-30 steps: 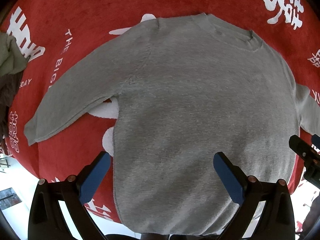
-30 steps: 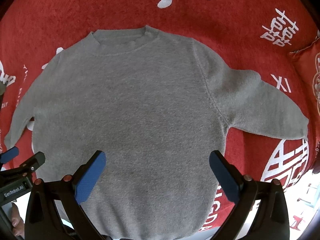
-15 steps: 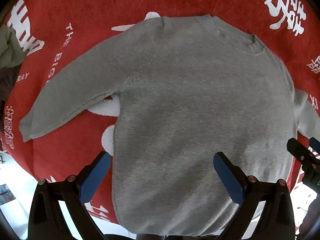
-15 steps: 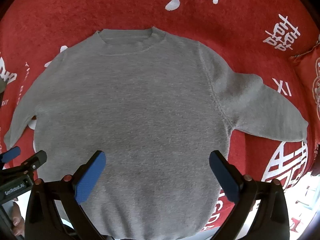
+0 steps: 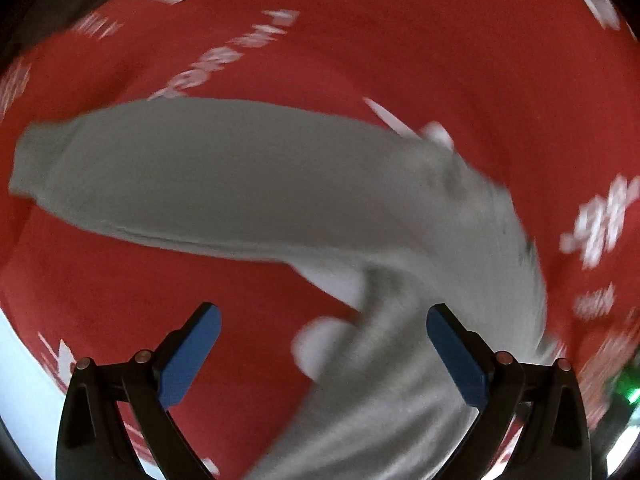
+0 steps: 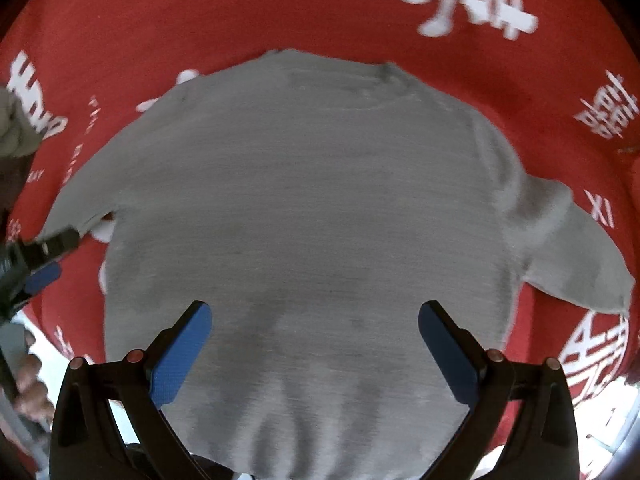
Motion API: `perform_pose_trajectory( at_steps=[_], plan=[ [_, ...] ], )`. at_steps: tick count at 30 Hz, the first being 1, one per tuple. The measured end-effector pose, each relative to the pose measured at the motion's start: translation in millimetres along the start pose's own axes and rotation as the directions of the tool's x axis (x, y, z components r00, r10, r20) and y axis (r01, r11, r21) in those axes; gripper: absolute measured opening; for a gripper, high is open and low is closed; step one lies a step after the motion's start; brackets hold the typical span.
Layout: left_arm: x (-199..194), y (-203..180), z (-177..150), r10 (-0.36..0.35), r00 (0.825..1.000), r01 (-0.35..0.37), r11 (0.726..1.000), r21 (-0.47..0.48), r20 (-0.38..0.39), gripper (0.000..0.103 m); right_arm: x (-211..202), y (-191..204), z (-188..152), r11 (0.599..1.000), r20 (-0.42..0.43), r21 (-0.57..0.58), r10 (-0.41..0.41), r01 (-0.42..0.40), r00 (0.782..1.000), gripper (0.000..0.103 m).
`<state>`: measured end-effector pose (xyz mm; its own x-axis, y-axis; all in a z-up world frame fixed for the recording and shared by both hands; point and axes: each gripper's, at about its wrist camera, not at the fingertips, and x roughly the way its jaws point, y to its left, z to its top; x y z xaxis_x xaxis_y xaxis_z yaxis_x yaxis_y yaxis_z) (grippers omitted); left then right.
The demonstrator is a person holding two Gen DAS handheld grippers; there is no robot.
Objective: Fold small clothes
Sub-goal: 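Grasp the sleeve nearest the left gripper and lift it across the body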
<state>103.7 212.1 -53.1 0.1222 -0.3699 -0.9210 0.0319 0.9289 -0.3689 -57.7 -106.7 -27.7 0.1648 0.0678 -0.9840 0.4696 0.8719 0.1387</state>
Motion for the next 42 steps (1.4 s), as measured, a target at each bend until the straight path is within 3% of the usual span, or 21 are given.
perform_pose_trajectory(
  at_steps=[3,7,14,18,20,21,23,24,29,34,39,42],
  plan=[
    [1.4,47.1,8.5,-0.075,0.996,0.08,0.988,-0.135,0.041,0.103,8.3,23.9,1.3,0.998,-0.011,-0.048,0.027,-0.028,1.0,0.103],
    [7.1,93.3,17.5,-0.18,0.976,0.209,0.933,-0.295,0.123,0.103,19.2,52.0,2.6,0.993,-0.017,-0.096,0.068,-0.07,0.998,0.103],
    [12.7,96.3,54.6,-0.239,0.945,0.304,0.894,-0.329,0.225,0.103,25.2,86.2,7.5,0.984,-0.017,-0.144,0.102,-0.104,0.995,0.103],
    [18.0,103.2,74.3,-0.209,0.951,0.281,0.893,-0.351,0.229,0.103,22.2,102.7,11.5,0.978,-0.012,-0.177,0.109,-0.109,0.994,0.103],
    [15.6,102.1,78.8,-0.149,0.966,0.216,0.911,-0.352,0.21,0.085,22.5,107.7,13.0,0.977,-0.011,-0.182,0.106,-0.106,0.994,0.103],
    [14.7,98.1,80.7,-0.094,0.977,0.153,0.931,-0.332,0.189,0.077,22.9,109.6,13.6,0.978,-0.012,-0.181,0.106,-0.106,0.994,0.103],
    [13.6,89.5,83.6,0.033,0.988,0.008,0.964,-0.264,0.151,0.022,23.0,111.9,13.9,0.979,-0.012,-0.171,0.11,-0.11,0.994,0.103],
    [15.0,86.0,85.2,0.08,0.988,-0.05,0.974,-0.219,0.131,0.014,22.4,112.1,13.3,0.98,-0.012,-0.165,0.114,-0.115,0.993,0.103],
    [-1.6,57.5,85.3,0.131,0.974,-0.12,0.99,-0.069,0.186,0.014,14.8,105.8,8.7,0.98,-0.003,-0.134,0.148,-0.147,0.989,0.1],
    [-33.9,-19.5,77.7,0.044,0.959,-0.089,0.984,0.152,0.28,0.014,9.3,78.8,2.3,0.984,0.01,-0.08,0.159,-0.158,0.987,0.092],
    [-45.4,-127.6,40.6,-0.093,0.948,-0.036,0.918,0.394,0.305,0.014,-0.2,27.5,-1.1,0.985,0.04,-0.002,0.172,-0.172,0.984,0.092],
    [-12.0,-199.0,1.5,-0.14,0.963,-0.001,0.852,0.524,0.229,0.014,-7.3,-10.3,-0.3,0.985,0.071,0.044,0.161,-0.164,0.984,0.092]
  ],
)
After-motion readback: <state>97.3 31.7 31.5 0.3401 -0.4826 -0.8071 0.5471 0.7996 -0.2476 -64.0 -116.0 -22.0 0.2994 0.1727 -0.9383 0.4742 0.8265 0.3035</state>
